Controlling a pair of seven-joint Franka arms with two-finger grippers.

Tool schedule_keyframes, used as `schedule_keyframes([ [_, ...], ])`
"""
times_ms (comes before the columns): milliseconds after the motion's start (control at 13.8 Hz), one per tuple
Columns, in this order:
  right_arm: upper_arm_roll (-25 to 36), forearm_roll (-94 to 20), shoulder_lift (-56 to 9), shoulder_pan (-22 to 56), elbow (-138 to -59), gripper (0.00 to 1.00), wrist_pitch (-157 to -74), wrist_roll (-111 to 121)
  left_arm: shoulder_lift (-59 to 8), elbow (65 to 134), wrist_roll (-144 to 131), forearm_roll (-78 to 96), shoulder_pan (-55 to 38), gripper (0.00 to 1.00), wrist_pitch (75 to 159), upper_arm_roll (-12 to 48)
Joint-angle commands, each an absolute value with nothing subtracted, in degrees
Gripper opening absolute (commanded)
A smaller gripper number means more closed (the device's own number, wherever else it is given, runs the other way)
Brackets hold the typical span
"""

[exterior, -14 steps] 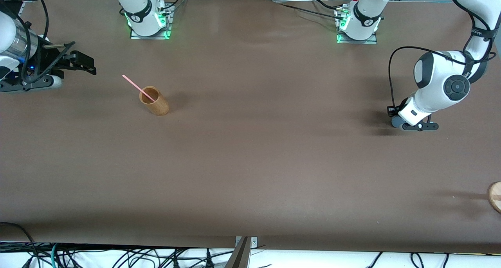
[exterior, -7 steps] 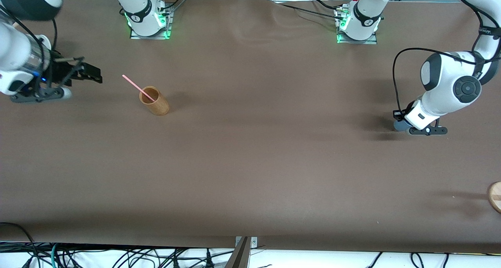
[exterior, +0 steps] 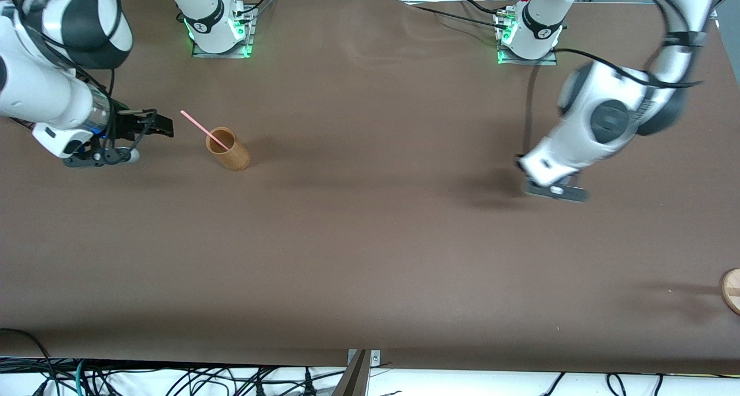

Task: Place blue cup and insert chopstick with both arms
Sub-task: 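Carry the blue cup mid-table with the left gripper while the right gripper approaches the chopstick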

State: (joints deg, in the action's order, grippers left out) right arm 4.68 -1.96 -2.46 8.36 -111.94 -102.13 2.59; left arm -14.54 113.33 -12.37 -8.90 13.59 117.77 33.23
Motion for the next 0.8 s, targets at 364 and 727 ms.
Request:
schedule_keyframes([
  [364,4.1,-3.2,2.1,8.2,-125.2,0.94,-110.2,2.1,-34.0,91.5,-41.6,-6.8,-10.7,0.00,115.6,34.5],
  [727,4.0,-3.6,1.1,8.5,-127.8,0.88,-112.4,2.1,-42.1,87.5,-44.7,-7.8,-14.6,0.00,117.0,33.4],
])
